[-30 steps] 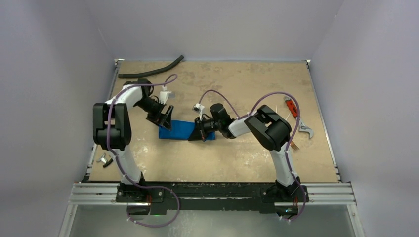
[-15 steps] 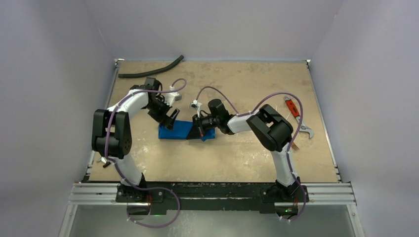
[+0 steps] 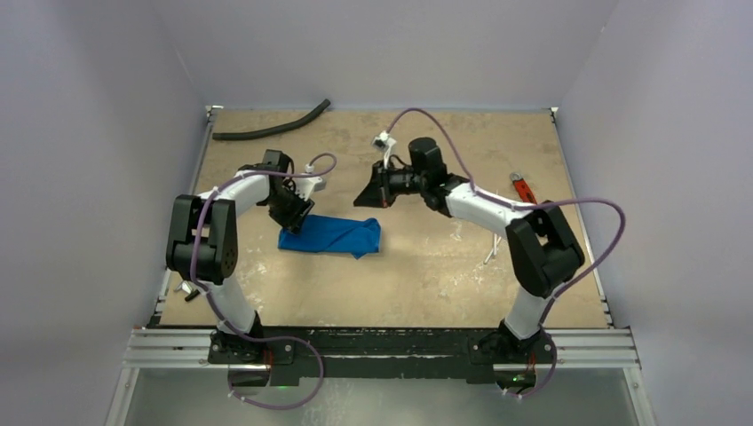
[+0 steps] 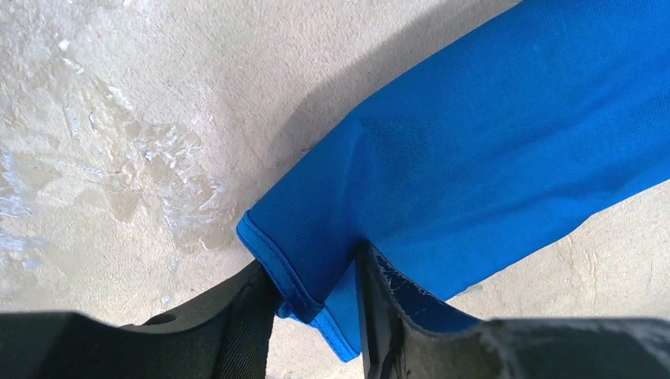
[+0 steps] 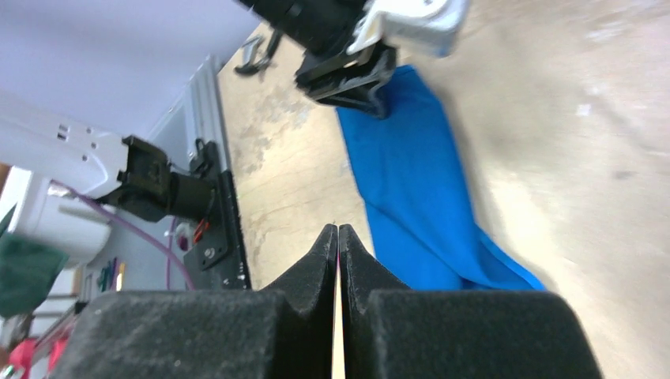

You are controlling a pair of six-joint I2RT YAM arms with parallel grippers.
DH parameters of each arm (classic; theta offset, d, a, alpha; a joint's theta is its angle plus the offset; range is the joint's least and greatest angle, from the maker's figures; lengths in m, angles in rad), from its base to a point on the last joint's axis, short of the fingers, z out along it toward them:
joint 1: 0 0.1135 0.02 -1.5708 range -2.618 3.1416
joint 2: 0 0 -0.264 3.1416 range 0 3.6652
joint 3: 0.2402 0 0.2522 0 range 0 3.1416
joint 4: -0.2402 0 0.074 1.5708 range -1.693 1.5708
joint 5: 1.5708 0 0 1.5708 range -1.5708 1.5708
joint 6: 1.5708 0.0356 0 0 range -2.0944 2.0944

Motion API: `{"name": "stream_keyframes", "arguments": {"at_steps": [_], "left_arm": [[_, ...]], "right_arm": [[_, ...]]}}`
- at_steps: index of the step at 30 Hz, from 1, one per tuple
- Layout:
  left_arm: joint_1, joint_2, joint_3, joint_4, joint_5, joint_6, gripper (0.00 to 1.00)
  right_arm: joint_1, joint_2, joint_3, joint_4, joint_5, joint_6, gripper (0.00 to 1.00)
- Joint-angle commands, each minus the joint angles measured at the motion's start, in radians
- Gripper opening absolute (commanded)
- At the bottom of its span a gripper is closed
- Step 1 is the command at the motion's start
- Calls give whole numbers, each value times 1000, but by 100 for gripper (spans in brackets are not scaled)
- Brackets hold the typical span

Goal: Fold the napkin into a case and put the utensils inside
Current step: Pick up the utensils from the center of the board.

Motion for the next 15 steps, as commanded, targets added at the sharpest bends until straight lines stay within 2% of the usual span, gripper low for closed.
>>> {"name": "stream_keyframes", "arguments": {"at_steps": [1,5,7,8,9,13,15], "left_arm": [[-26,30,-57,9,51,7,38],[-30,48,-48,-75,146,3,34],[-30,41,-47,-115,202,-7,35],[-34,36,-42,-132,219,-11,36],[-36,25,-39,-141,234,-19,38],[-38,-6,-19,-169,261,-43,47],[-31,-21,4,-191,257,-44,52]], "right_arm": [[-66,-117,11,-193,140,-62,5],[-180,-182,-92,-213,167,-12,4],[-235,-215,-132,-262,251,-5,7],[-255,-237,-147,-289,325,-6,13],[-276,-263,-172,-298,397,-1,23],[-349,-378,-281,-273,656,62,68],[-391,-399,-298,-295,748,73,78]]}}
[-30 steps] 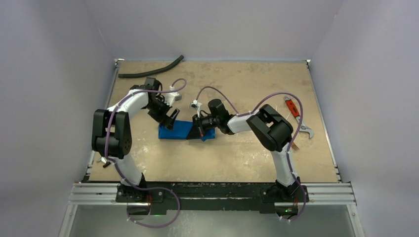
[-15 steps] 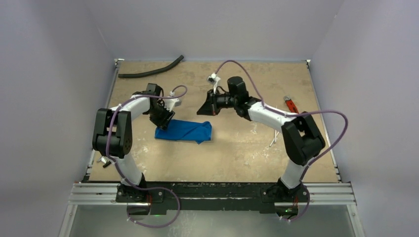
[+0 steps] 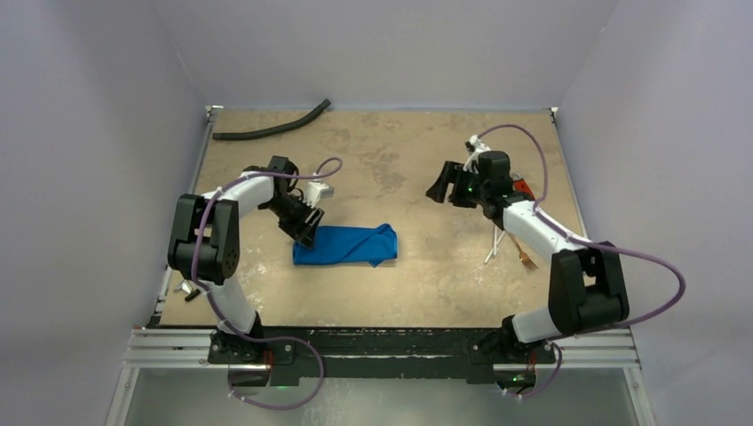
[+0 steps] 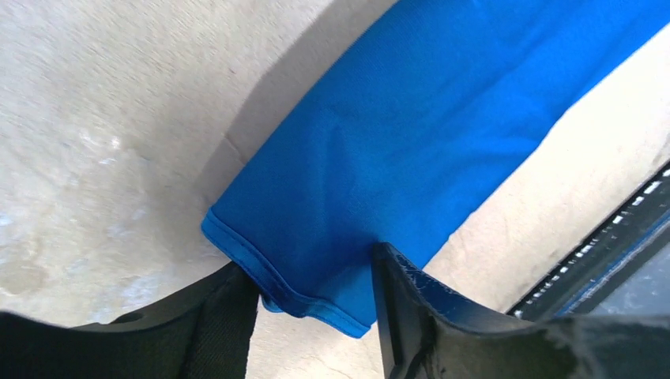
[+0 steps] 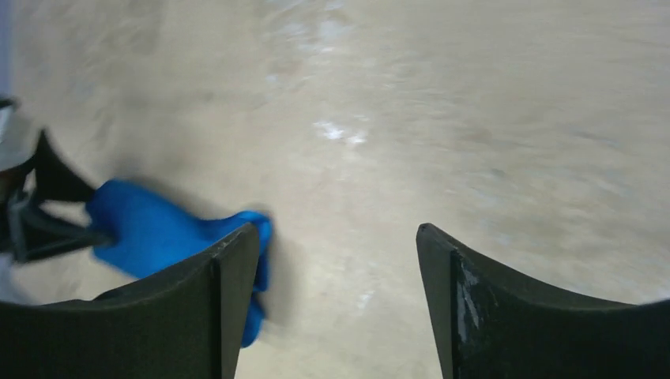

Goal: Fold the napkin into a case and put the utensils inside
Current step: Pick up the utensils from the center of the board.

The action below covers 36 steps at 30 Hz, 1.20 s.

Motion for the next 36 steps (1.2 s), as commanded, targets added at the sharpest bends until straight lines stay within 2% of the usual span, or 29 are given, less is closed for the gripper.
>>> {"name": "stream_keyframes", "arguments": {"at_steps": [1,2,4,8,14,18,23,29,32,36], "left_arm": [[7,-31,26,-84,59,-26,58],[12,-48,37,-85,51,-32,62],[21,-79,68,-94,31,-42,83],[32,-122,182,-149,-25,-60,92],[77,-144,384,-275,-60,-30,96],[106,-180,454,-214,-193,-49,97],[142,-249,457,-98,-312,-78,99],[157,-325,384,-2,-287,-124,99],[157,-338,369,-11,-230,-134,97],[157,-324,377,-26,-235,-148,94]], "right_arm": [[-66,-84,-25,-55,327,41,80],[-85,-81,-25,-70,374,42,82],[-127,-69,-29,-84,420,50,83],[-165,-15,-21,-119,462,54,79],[-199,-10,-32,-177,566,73,73],[-271,-28,-64,-180,551,63,73],[-305,-3,-71,-190,539,41,74],[-305,58,-75,-157,512,27,75],[-305,98,-72,-133,460,23,71],[-305,75,-96,-105,468,24,63]]}}
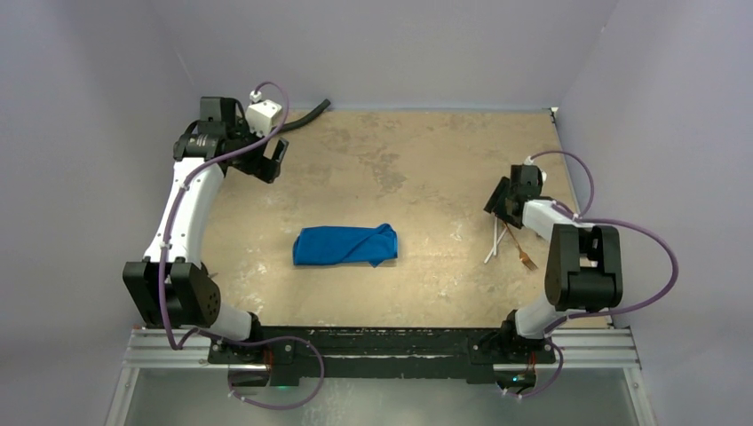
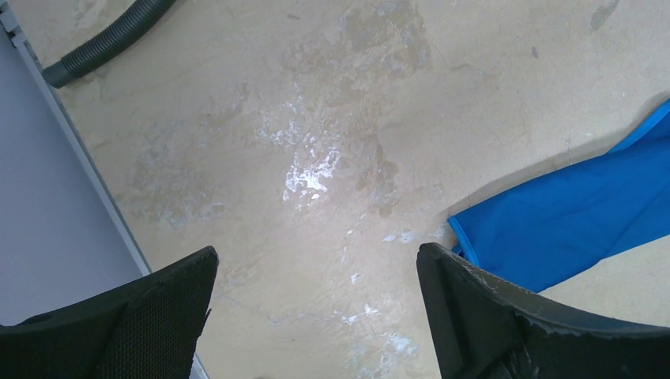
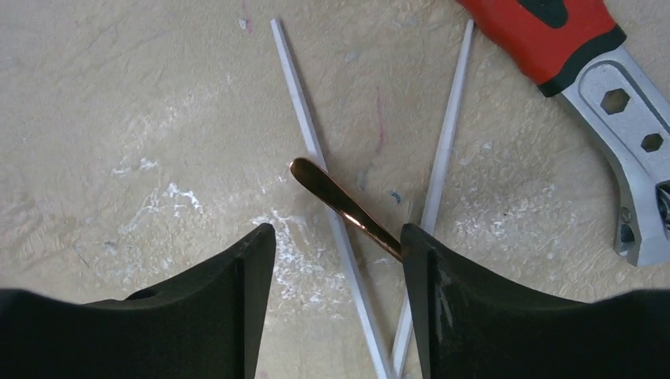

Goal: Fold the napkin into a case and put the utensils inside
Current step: Pick up the utensils from the center of the board.

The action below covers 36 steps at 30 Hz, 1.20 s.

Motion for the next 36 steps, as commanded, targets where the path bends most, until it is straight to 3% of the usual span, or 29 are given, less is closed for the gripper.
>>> {"name": "stream_keyframes", "arguments": {"at_steps": [1,7,14,19,22,26,36], "left_arm": [[3,-1,0,18,18,-46,94],[3,2,14,14,23,-63,93],[3,6,26,-1,52,-83,92],[3,2,27,-10,58,-81,91],[3,2,29,-10,61,-82,91],[3,11,38,-21,82,-84,90],[3,8,52,-41,100,-79,86]], "right_arm": [[4,-41,-43,29,-18,-9,60],[5,-70,-104,36,-85,-12,47],[19,-54,-87,40,-134,-9,41],[86,-75,-43,-4,-90,-11,53],[111,-118,-34,-33,-37,-14,55],[108,-127,-38,-50,-48,1,55],[107,37,99,-29,-47,-7,49]]}}
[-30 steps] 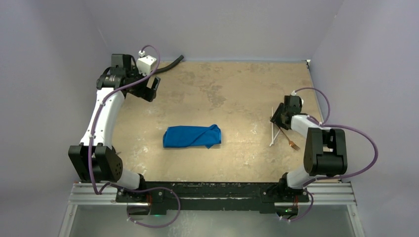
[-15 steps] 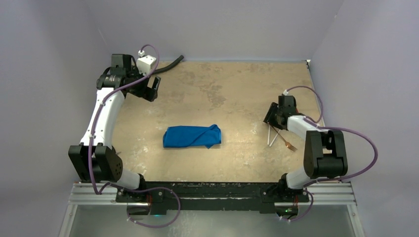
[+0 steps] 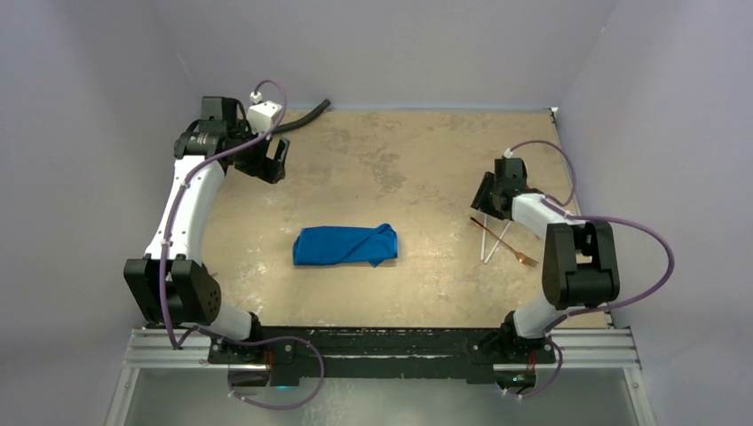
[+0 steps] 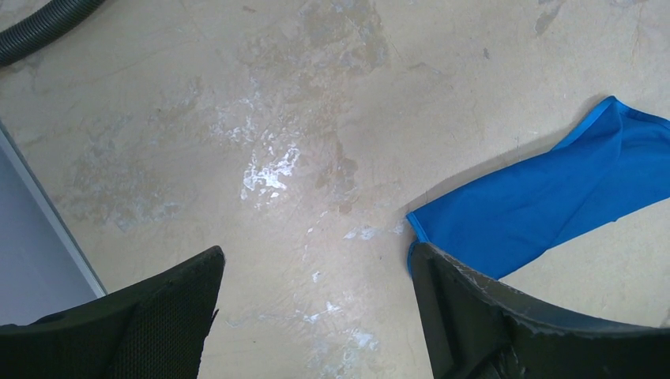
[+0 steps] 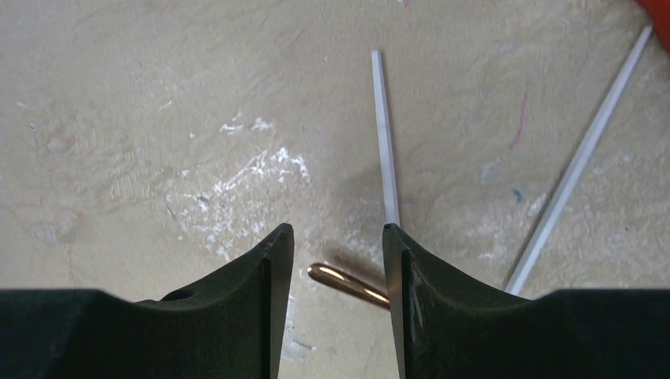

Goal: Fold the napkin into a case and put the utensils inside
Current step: Pick up the utensils from the center of the board.

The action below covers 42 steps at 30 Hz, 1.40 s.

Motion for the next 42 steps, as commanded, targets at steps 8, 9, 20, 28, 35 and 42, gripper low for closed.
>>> {"name": "stream_keyframes", "arguments": {"at_steps": [8,9,20,28,35,42], "left_arm": [[2,-7,34,5,36,-14,85],[2,-5,34,5,37,-15,85],[2,14,46,8,53,-30,85],[2,29,46,-2,67,-58,86],[2,24,61,-7,80,-59,86],[2,42,73,4,133,-97,90]], "right_arm": [[-2,109,46,10,77,-22,42],[-3,107,43,11,83,-23,42],[-2,-35,99,-62,128,-34,47],[-3,33,42,-31,157,-23,44],[-1,118,38,5,165,-18,28],[31,165,64,45,122,36,0]]}}
